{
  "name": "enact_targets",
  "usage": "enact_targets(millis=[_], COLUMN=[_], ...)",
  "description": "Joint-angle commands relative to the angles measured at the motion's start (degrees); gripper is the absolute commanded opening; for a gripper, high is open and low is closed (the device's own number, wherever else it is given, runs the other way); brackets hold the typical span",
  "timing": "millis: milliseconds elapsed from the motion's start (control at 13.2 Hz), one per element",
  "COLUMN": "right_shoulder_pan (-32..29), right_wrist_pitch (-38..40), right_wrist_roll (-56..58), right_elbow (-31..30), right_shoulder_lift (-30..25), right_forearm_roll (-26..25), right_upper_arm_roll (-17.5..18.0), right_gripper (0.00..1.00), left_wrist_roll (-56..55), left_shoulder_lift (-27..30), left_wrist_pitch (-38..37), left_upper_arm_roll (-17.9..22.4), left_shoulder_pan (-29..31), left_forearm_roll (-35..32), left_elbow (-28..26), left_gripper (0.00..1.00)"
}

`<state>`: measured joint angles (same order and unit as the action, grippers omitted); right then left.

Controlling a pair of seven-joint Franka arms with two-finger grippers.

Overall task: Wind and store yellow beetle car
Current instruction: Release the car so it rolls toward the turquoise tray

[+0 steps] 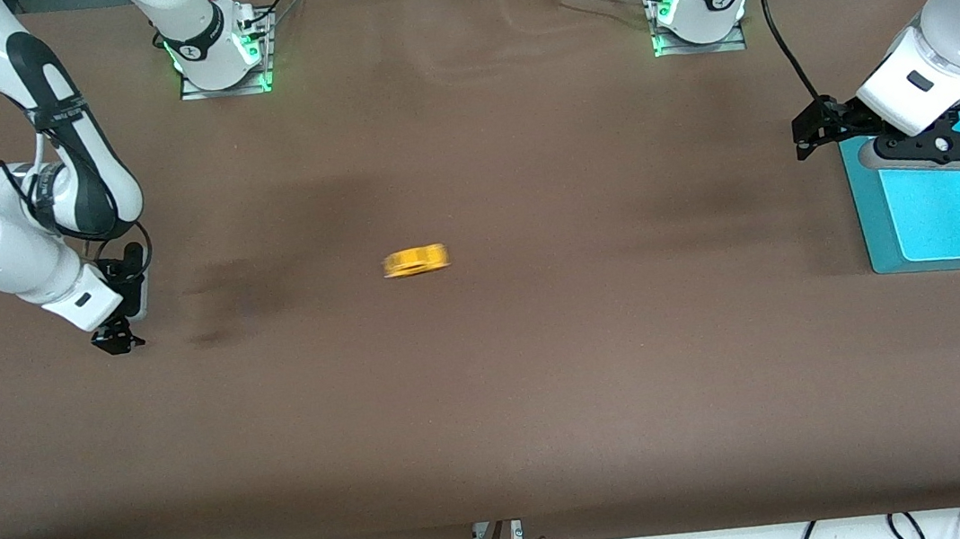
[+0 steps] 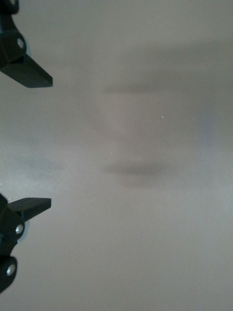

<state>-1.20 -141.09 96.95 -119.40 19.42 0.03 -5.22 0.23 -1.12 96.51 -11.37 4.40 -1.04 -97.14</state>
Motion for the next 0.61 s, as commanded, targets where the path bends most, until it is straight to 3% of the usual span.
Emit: enact_targets(millis=[0, 531], right_shoulder_pan=[-0.3, -0.2], right_wrist_pitch=[8.9, 28.1], right_wrist_roll=[-8.8, -40.9], right_elbow=[6.6, 21.0], right_shoulder_lift=[-0.7, -1.1], right_forearm_roll=[0.2, 0.2], right_upper_arm_roll=[0.5, 3.9], right_gripper=[1.00, 1.00], left_wrist_roll=[-0.2, -0.2], left_shoulder_lift=[-0.6, -0.6], left_wrist_pitch=[-1.3, -1.4], left_upper_arm_roll=[-0.2, -0.2], left_shoulder_pan=[0.4, 0.4], left_forearm_roll=[1.0, 1.0], left_elbow=[1.6, 1.6], left_gripper=[1.00, 1.00])
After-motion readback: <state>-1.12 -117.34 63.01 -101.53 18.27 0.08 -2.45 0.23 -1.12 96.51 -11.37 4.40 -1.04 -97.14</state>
